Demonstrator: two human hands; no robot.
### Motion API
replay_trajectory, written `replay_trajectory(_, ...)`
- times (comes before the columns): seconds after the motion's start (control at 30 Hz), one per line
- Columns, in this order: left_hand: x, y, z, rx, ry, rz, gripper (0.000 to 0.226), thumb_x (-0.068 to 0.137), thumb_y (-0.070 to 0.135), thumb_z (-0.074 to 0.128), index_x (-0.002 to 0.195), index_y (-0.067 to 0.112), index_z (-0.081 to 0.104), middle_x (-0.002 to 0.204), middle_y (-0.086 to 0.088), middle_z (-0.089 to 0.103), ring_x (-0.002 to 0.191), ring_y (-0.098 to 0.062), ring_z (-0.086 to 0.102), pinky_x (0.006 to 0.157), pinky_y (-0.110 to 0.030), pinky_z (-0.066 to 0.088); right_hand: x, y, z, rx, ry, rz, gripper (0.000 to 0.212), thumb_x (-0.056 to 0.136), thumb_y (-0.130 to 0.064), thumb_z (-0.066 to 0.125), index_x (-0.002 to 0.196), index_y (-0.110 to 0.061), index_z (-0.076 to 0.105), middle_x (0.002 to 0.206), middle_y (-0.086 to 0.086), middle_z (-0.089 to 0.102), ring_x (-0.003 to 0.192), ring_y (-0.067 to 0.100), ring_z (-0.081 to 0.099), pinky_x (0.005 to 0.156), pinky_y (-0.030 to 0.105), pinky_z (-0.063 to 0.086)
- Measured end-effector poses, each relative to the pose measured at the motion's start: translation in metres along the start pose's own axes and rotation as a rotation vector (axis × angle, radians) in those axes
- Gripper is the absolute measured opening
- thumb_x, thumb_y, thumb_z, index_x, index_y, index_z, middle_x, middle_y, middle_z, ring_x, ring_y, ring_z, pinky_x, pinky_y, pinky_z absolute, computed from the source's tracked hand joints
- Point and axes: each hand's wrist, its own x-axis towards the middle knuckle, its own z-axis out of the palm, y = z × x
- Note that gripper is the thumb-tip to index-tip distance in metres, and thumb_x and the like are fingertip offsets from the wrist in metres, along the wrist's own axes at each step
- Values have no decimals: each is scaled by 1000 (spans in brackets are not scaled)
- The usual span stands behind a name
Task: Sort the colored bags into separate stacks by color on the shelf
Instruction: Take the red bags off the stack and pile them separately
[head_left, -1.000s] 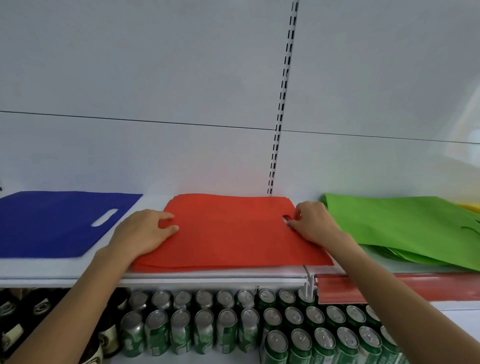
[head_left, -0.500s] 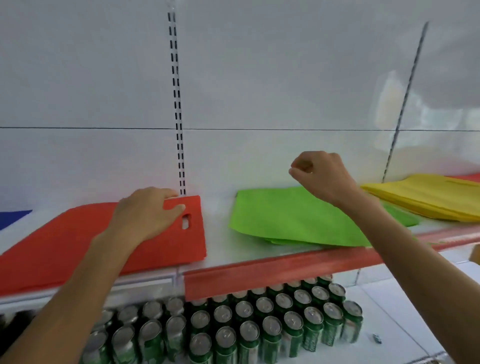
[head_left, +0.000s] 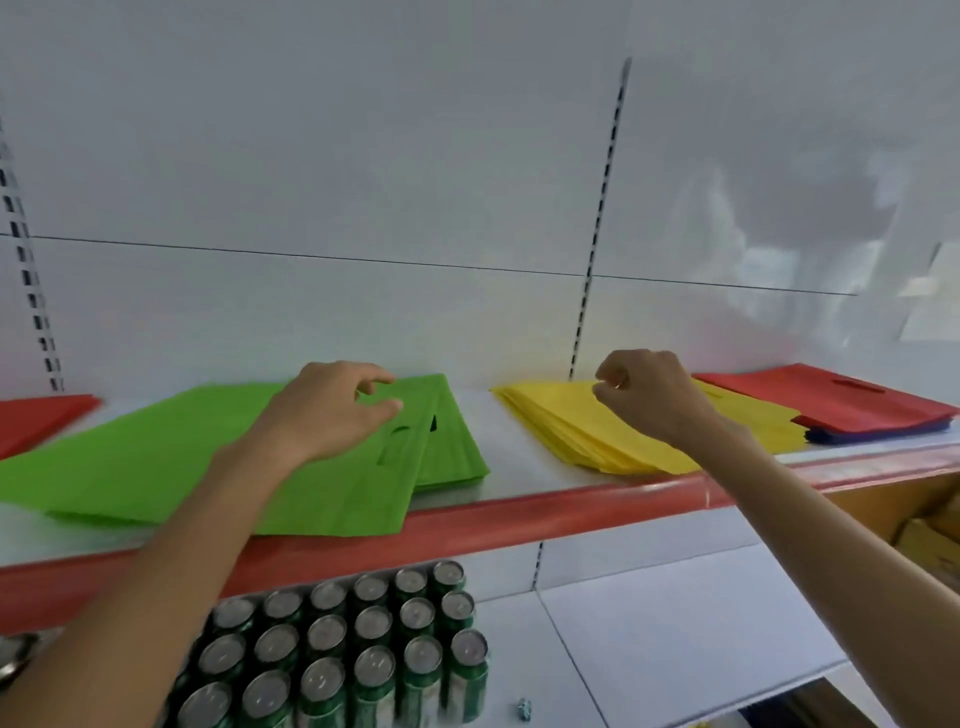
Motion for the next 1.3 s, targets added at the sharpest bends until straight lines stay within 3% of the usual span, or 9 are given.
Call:
replay_trajectory(0.23, 43, 68, 46, 119, 13, 51, 39, 86, 43, 57, 122, 29, 58, 121, 6, 60, 115, -17, 52, 99, -39, 41, 21, 85, -5, 15, 16, 43, 29, 89, -21, 57, 114, -9, 64, 107, 7, 66, 99, 23, 59, 81, 32, 47)
replay_trajectory(0.53, 66, 181, 126, 177, 75, 60, 39, 87, 44, 55, 123, 30, 57, 122, 7, 59, 115, -17, 52, 97, -37, 42, 52, 218, -24, 21, 3, 29, 30, 88, -24, 57, 115, -14, 64, 107, 5, 66, 101, 26, 59, 86, 36, 48)
replay_trajectory(0.9, 82, 319, 240, 203, 33, -17, 40, 90, 47, 49, 128, 33, 52, 129, 11, 54, 121, -12, 46, 95, -31, 38, 88, 397, -65, -17, -81, 41, 35, 88, -26, 54, 121, -15, 59, 115, 6, 63, 101, 26, 60, 89, 40, 49)
replay_trajectory(1.3, 139, 431, 330, 213, 6, 19, 39, 90, 44, 50, 126, 29, 55, 130, 6, 56, 120, -15, 49, 96, -31, 41, 113, 537, -82, -12, -36, 120, 34, 86, -25, 56, 118, -18, 61, 112, 3, 64, 103, 26, 58, 85, 35, 47)
